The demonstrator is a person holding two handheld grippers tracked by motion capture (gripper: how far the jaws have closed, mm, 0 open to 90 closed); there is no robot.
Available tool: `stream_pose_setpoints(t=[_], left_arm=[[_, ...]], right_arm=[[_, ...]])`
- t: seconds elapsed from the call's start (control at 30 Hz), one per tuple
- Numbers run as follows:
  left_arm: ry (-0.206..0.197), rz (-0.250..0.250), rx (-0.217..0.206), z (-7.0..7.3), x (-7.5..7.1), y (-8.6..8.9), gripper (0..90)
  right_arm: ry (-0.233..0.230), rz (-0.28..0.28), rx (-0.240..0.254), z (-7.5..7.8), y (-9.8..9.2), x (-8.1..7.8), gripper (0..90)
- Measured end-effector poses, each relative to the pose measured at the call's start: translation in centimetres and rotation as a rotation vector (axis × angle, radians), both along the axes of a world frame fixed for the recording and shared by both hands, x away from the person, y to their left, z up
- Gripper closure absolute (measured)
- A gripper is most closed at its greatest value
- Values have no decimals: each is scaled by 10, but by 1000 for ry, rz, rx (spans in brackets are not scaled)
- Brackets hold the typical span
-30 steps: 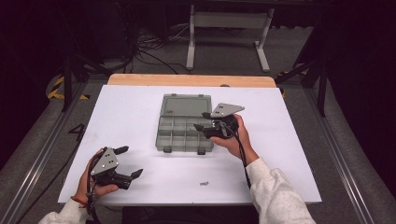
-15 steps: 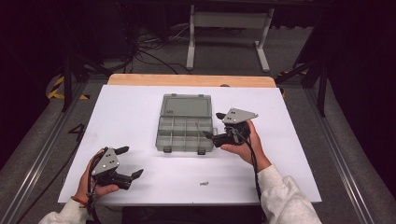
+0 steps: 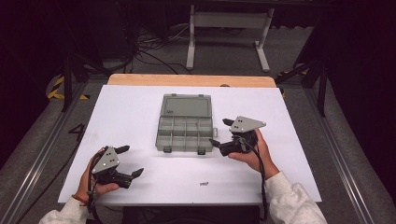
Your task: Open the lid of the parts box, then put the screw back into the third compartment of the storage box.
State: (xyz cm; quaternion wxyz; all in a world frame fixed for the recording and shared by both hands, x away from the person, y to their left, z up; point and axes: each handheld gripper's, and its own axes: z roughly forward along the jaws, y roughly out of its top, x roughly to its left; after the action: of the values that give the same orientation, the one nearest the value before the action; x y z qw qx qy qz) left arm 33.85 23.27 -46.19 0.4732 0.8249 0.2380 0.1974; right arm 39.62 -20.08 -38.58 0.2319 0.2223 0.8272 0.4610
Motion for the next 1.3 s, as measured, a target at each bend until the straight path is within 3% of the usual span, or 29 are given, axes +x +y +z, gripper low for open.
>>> stream_pose_setpoints(t=[0.17,0.4,0.83,1.3], left_arm=[[-10,2,-8,3,-2,0,57],[-4,-5,2,2,0,-5,56],[-14,-12,20,3,-2,-8,55],[-14,-11,21,3,-3,-8,55]], right_arm=[[-4,4,8,-4,-7,-14,148],[2,25,-20,-13,-15,-35,154],[86,109,-49,-35,-16,-63,216],[210,288,-102,-56,5,-71,545]])
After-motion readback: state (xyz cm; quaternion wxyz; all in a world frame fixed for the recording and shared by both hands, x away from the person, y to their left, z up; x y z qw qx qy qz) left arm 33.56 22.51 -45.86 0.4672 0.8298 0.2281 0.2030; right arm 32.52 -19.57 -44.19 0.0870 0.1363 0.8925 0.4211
